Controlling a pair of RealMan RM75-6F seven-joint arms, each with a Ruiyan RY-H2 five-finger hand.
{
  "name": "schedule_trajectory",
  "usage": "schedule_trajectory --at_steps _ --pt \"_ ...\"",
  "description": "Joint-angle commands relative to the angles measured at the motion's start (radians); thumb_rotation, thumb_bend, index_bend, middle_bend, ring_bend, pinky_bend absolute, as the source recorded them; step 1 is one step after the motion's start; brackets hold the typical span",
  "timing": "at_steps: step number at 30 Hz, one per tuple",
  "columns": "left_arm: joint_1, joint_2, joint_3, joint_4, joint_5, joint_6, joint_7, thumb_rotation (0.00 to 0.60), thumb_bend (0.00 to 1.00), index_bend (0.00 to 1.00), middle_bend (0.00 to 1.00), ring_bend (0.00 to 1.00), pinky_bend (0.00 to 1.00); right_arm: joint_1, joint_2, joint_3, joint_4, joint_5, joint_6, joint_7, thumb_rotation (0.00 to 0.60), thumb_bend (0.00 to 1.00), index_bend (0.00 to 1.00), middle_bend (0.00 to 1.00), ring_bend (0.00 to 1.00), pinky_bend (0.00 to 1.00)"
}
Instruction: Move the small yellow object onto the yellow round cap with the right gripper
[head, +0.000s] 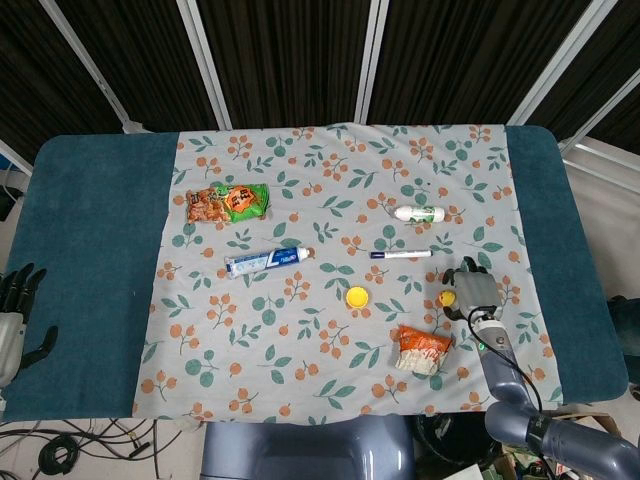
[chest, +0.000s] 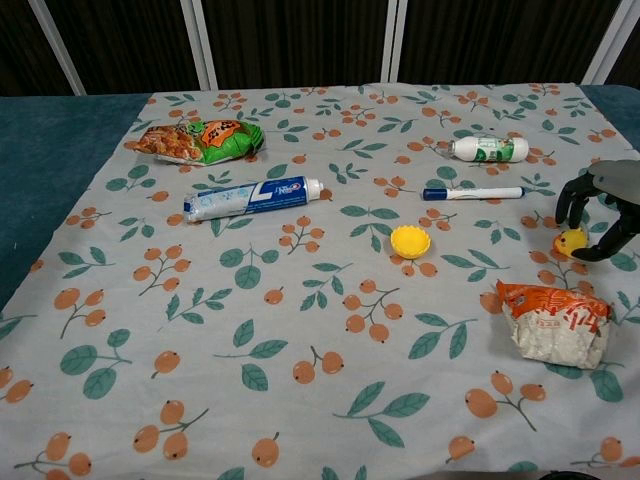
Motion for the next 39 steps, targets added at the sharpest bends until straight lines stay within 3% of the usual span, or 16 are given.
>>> schedule_trajectory --at_steps 1,35,39 --pt "0.000 0.000 0.000 0.000 0.000 0.000 0.001 0.600 0.38 0.00 0.00 0.00 0.00 0.001 0.002 0.000 -0.002 0.001 0.001 -0.001 0.600 0.20 0.38 0.36 0.07 0.18" --pt "-0.001 0.001 0.001 -0.002 -0.002 -0.002 0.003 0.600 0.38 0.00 0.00 0.00 0.00 0.016 -0.018 -0.016 0.010 0.012 0.002 -0.021 0.600 0.20 0.42 0.40 0.11 0.18" --pt "-0.001 0.002 0.000 -0.001 -0.003 -0.002 0.001 0.600 0.38 0.00 0.00 0.00 0.00 0.019 -0.024 -0.016 0.015 0.014 0.002 -0.026 0.600 0.25 0.44 0.42 0.12 0.18"
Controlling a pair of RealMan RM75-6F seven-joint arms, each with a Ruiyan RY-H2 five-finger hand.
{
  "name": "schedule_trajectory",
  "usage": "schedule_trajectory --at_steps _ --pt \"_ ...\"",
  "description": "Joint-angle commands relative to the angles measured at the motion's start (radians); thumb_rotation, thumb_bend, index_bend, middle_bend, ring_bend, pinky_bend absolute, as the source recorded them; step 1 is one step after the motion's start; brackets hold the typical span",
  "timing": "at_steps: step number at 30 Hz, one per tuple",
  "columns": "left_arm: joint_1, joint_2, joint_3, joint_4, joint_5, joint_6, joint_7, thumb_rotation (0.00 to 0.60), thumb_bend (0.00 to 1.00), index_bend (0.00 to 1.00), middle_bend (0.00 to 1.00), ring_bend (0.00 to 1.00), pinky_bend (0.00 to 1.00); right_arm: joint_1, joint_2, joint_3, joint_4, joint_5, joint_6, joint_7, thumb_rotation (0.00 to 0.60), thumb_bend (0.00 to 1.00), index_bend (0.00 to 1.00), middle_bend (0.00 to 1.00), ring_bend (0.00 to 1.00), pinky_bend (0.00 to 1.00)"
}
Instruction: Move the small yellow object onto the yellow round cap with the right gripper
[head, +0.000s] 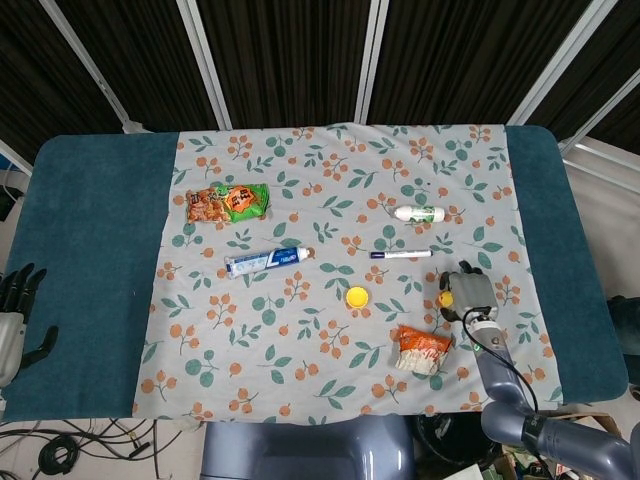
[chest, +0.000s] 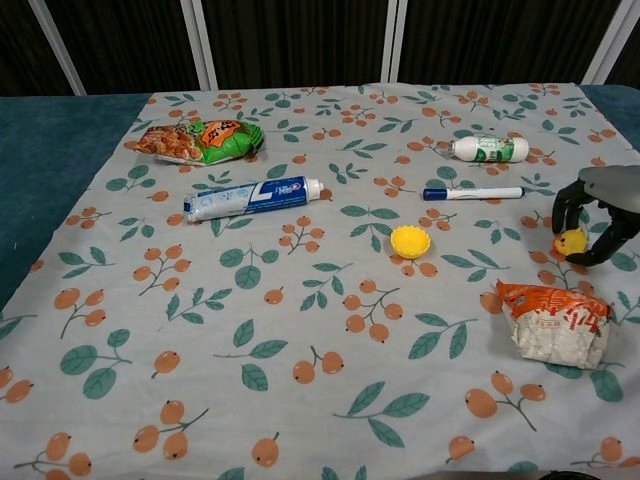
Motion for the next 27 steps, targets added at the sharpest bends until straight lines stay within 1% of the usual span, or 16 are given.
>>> schedule_trajectory --at_steps 1,4,11,20,27 --pt "0.000 0.000 0.000 0.000 0.000 -0.001 0.000 0.600 0.38 0.00 0.00 0.00 0.00 0.001 -0.002 0.000 0.002 0.001 0.001 -0.002 0.600 0.27 0.45 0.42 0.12 0.18" --pt "-0.001 0.000 0.000 0.001 -0.001 -0.001 0.000 0.600 0.38 0.00 0.00 0.00 0.00 0.004 -0.003 -0.002 0.002 0.002 0.000 -0.009 0.600 0.30 0.46 0.42 0.13 0.18" --pt "-0.001 0.001 0.000 0.000 -0.002 -0.002 -0.002 0.600 0.38 0.00 0.00 0.00 0.00 0.006 0.005 0.002 -0.013 0.004 0.006 -0.013 0.600 0.33 0.48 0.44 0.15 0.18" --pt "-0.001 0.001 0.001 -0.003 0.001 -0.002 -0.003 0.600 0.38 0.00 0.00 0.00 0.00 0.029 0.044 0.024 -0.097 -0.014 0.036 -0.044 0.600 0.33 0.49 0.44 0.15 0.18" --pt "-0.001 0.001 0.002 -0.005 0.001 -0.003 -0.005 0.600 0.38 0.00 0.00 0.00 0.00 0.063 0.053 0.041 -0.165 -0.008 0.048 -0.093 0.600 0.33 0.49 0.44 0.15 0.18"
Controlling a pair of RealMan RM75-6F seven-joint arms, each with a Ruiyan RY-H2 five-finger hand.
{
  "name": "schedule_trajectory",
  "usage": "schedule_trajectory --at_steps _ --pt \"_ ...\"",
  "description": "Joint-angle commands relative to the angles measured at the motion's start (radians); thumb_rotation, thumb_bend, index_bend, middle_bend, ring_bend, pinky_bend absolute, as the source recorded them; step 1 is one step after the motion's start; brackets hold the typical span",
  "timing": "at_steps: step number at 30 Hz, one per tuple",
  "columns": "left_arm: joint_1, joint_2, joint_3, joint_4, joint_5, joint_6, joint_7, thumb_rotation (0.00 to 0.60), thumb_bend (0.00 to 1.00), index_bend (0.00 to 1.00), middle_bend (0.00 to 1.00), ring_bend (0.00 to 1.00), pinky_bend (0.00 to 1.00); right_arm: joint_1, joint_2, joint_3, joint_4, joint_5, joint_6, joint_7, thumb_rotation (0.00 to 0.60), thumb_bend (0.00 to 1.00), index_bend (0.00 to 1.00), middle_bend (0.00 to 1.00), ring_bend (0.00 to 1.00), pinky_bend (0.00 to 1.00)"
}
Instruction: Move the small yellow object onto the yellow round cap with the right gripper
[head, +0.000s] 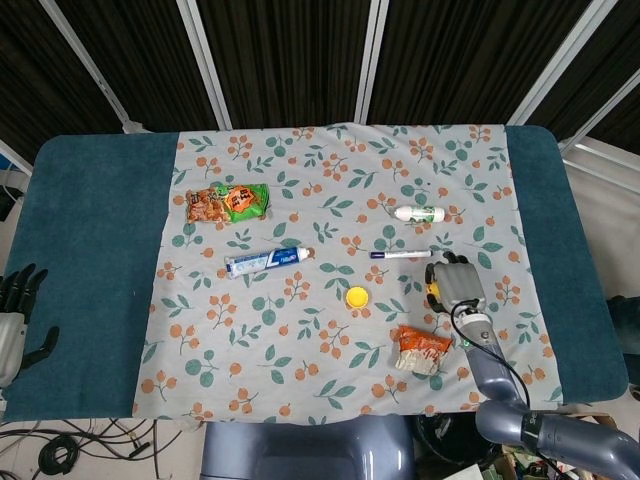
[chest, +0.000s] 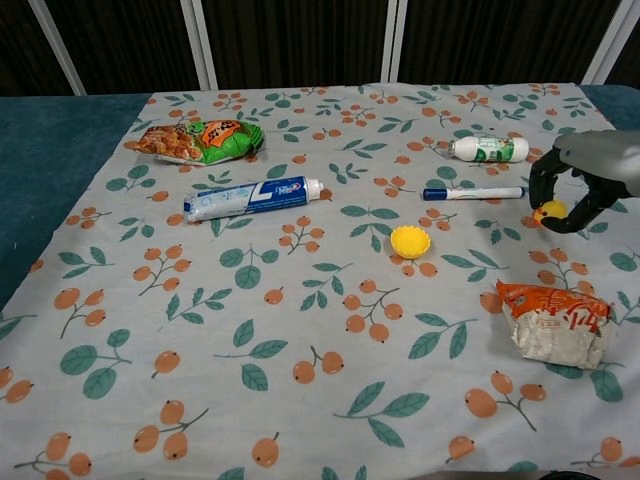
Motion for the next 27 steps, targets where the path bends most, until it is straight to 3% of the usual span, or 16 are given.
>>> schedule_trajectory --at_steps 1,12,27 --pt "0.000 0.000 0.000 0.000 0.000 0.000 0.000 0.600 0.38 0.00 0.00 0.00 0.00 0.024 -0.002 0.010 -0.034 0.006 0.007 -0.033 0.600 0.33 0.49 0.44 0.15 0.18" --pt "-0.001 0.006 -0.001 0.000 0.002 -0.001 -0.015 0.600 0.38 0.00 0.00 0.00 0.00 0.149 -0.103 0.041 -0.085 0.086 0.028 -0.204 0.600 0.33 0.49 0.44 0.15 0.18" --pt "-0.004 0.013 -0.001 0.004 0.005 -0.007 -0.035 0.600 0.38 0.00 0.00 0.00 0.00 0.218 -0.234 0.007 -0.051 0.118 0.060 -0.286 0.600 0.33 0.49 0.44 0.15 0.18"
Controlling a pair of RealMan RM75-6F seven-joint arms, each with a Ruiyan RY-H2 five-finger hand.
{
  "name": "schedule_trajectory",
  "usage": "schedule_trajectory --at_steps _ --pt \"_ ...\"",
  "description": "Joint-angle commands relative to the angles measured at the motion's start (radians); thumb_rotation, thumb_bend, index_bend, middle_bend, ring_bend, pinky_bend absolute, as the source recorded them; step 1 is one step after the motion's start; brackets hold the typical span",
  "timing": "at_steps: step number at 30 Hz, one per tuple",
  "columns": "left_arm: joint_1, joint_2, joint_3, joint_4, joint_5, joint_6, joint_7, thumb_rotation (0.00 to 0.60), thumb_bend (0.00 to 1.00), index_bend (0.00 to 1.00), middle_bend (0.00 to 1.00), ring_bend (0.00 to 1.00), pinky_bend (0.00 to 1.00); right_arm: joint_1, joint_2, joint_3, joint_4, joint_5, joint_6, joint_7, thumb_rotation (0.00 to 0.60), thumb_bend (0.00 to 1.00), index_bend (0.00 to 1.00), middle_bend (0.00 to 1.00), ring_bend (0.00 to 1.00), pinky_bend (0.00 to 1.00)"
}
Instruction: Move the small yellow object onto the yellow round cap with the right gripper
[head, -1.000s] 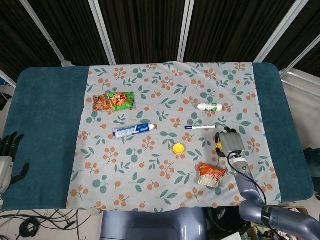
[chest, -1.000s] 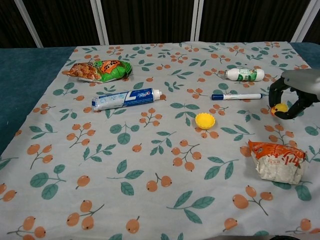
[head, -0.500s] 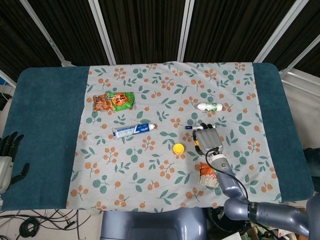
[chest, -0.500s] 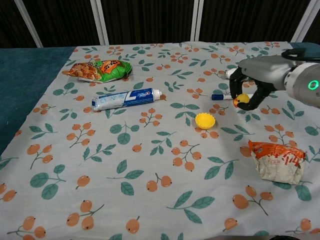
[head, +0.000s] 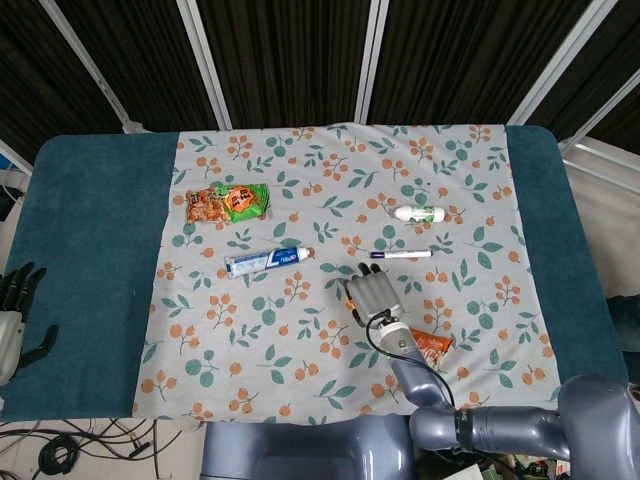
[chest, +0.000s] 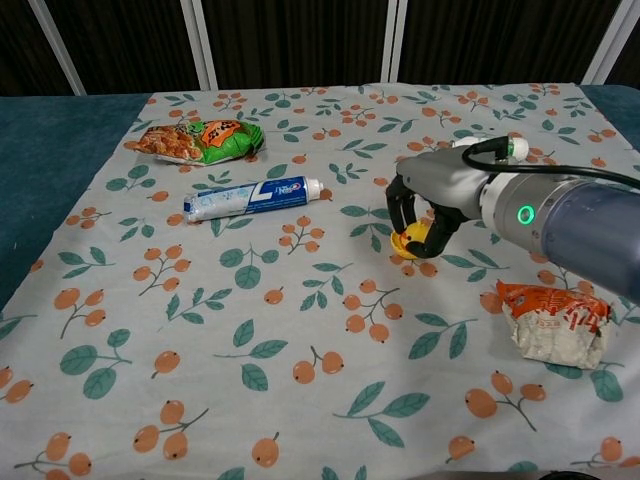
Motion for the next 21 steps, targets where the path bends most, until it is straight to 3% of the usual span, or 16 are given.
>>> schedule_trajectory --at_steps 1,17,21 --pt "0.000 -0.001 0.000 0.001 0.000 0.001 0.000 0.600 0.38 0.00 0.00 0.00 0.00 0.008 -0.015 0.000 0.015 0.006 0.005 -0.004 0.600 0.33 0.49 0.44 0.15 0.18" --pt "-0.001 -0.003 -0.002 0.002 -0.005 -0.001 0.004 0.600 0.38 0.00 0.00 0.00 0.00 0.024 -0.029 0.000 0.070 0.016 -0.004 0.012 0.600 0.32 0.48 0.42 0.15 0.18" --pt "-0.002 -0.003 -0.002 0.002 -0.006 -0.002 0.004 0.600 0.38 0.00 0.00 0.00 0.00 0.026 -0.027 -0.005 0.077 0.008 -0.011 0.018 0.600 0.24 0.34 0.35 0.14 0.18"
